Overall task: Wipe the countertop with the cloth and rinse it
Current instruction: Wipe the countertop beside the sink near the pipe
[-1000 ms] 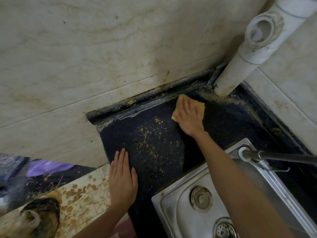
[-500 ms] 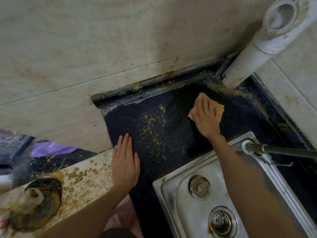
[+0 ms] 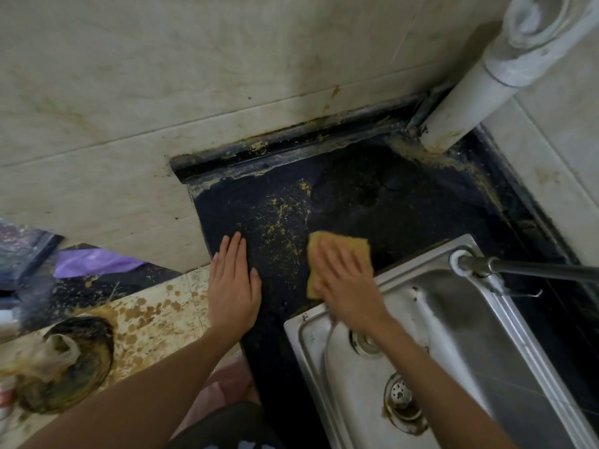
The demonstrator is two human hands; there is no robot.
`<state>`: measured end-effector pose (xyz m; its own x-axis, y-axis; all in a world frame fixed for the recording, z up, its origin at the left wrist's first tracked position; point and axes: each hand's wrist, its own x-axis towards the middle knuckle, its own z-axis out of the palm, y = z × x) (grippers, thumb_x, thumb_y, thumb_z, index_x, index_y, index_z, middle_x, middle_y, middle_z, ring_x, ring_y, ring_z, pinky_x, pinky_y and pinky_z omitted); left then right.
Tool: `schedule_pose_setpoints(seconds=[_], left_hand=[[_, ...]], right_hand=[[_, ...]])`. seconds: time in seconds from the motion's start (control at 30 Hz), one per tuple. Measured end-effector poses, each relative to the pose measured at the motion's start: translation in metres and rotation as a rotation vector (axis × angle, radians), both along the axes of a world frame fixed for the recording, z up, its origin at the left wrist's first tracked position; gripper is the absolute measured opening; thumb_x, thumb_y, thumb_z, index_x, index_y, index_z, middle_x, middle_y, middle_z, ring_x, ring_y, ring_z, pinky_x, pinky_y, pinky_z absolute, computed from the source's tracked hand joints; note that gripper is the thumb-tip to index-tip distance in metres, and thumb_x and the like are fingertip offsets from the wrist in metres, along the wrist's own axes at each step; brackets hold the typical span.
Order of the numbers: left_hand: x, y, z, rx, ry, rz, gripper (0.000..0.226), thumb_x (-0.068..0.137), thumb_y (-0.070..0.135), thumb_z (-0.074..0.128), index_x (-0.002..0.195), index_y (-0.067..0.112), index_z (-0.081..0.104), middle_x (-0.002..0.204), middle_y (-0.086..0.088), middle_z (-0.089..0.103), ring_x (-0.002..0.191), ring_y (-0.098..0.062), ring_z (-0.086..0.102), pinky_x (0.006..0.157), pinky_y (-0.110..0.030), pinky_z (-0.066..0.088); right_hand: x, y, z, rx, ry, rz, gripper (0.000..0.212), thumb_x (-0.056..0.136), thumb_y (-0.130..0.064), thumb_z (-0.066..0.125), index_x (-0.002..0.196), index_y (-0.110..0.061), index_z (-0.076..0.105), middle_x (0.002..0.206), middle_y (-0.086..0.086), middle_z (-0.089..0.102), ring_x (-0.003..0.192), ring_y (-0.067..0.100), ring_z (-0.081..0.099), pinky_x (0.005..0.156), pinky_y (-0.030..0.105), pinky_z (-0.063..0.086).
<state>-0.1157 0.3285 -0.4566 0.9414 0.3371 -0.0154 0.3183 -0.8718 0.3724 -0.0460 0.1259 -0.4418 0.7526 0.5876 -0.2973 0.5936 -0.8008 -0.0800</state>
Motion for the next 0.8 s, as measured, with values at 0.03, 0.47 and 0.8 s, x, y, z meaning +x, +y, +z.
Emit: schedule_pose_setpoints(seconds=[0.03,0.47,0.8], left_hand=[[0.000,0.000,0.000,-0.006,-0.002,0.004,0.057,0.092,0.029,0.023,0.138,-0.002,0.038,0.147,-0.013,0.035,0.139,-0.025,0.024,0.113,-0.033,0.010],[0.000,0.000,0.002,-0.006,0.007,0.005,0.058,0.092,0.029,0.021,0.139,-0.001,0.037,0.147,-0.013,0.034,0.139,-0.025,0.023,0.113,-0.030,0.006],[-0.001,0.000,0.002,-0.005,0.011,0.002,0.058,0.092,0.030,0.021,0.139,0.000,0.035,0.149,-0.011,0.032,0.140,-0.022,0.020,0.114,-0.029,0.004]], right_hand=[[0.017,-0.015,-0.001,-0.035,0.002,-0.069,0.059,0.097,-0.045,0.007,0.144,-0.015,0.024,0.149,0.009,0.034,0.135,0.034,0.034,0.108,0.051,0.024],[0.022,0.005,-0.004,0.013,0.001,-0.414,0.060,0.097,-0.043,0.009,0.147,-0.013,-0.006,0.156,0.013,-0.003,0.143,0.034,-0.002,0.114,0.054,0.005],[0.087,-0.044,-0.003,0.048,0.003,-0.615,0.060,0.096,-0.047,0.006,0.149,-0.020,-0.001,0.158,0.004,-0.005,0.144,0.028,-0.006,0.114,0.049,0.002]])
